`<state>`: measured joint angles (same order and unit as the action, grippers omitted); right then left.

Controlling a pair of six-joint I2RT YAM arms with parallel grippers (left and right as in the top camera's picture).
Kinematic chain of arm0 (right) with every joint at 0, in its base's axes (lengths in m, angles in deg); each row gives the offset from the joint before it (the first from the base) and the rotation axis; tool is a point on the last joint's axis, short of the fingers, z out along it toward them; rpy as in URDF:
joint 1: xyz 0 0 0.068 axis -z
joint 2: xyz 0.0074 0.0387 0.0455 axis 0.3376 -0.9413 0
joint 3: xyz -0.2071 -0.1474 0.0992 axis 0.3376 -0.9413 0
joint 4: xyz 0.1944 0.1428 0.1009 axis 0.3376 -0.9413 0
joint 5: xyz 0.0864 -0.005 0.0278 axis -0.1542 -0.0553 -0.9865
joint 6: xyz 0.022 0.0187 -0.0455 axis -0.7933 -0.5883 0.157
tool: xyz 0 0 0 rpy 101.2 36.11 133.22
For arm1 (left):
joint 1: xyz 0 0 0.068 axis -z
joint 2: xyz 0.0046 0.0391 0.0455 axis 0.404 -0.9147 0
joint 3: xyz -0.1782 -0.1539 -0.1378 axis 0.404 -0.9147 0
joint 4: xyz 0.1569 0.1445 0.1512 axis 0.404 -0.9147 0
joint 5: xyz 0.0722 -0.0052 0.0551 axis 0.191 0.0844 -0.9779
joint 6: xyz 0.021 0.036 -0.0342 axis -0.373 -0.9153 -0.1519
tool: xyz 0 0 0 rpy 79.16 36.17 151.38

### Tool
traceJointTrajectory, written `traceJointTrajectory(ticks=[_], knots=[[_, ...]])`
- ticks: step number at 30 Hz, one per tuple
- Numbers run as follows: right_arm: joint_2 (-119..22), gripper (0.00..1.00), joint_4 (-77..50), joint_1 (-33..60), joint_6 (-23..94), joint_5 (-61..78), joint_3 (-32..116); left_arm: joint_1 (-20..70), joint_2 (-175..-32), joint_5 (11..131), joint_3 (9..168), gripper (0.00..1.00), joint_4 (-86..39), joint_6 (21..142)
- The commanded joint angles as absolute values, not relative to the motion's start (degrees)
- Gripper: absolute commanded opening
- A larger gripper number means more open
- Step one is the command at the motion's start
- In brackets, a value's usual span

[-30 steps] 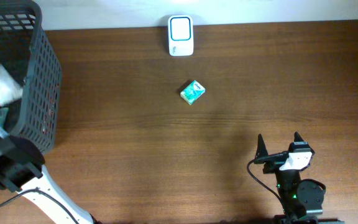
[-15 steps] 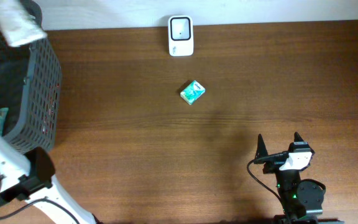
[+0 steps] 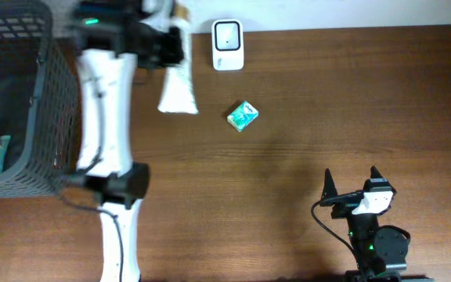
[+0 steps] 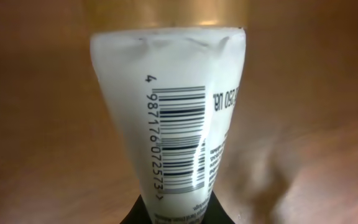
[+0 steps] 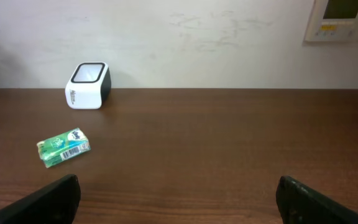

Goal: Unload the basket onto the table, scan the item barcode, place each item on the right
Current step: 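Carry the white tube with the left gripper and set it on the table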

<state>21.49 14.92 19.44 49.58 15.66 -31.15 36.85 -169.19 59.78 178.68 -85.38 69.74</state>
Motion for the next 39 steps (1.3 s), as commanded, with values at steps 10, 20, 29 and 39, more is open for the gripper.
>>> traceJointTrajectory(ticks=[10,20,29,39], knots=[[21.9,0.99,14.7,19.8,49.8,15.8,-31.6,44.8,-184.7,58.3,161.5,0.0,-84.0,70.0],[21.9,0.99,14.7,19.8,49.8,15.8,-31.6,45.1,-184.7,73.2,160.3,0.31,-83.7,69.7],[21.9,0.99,14.7,19.8,49.8,15.8,-31.6,35.9,-177.2,72.9,188.0,0.49,-84.7,69.8],[21.9,0.99,14.7,19.8,49.8,15.8,-31.6,5.9,-156.2,58.2,188.2,0.99,-69.9,72.9]])
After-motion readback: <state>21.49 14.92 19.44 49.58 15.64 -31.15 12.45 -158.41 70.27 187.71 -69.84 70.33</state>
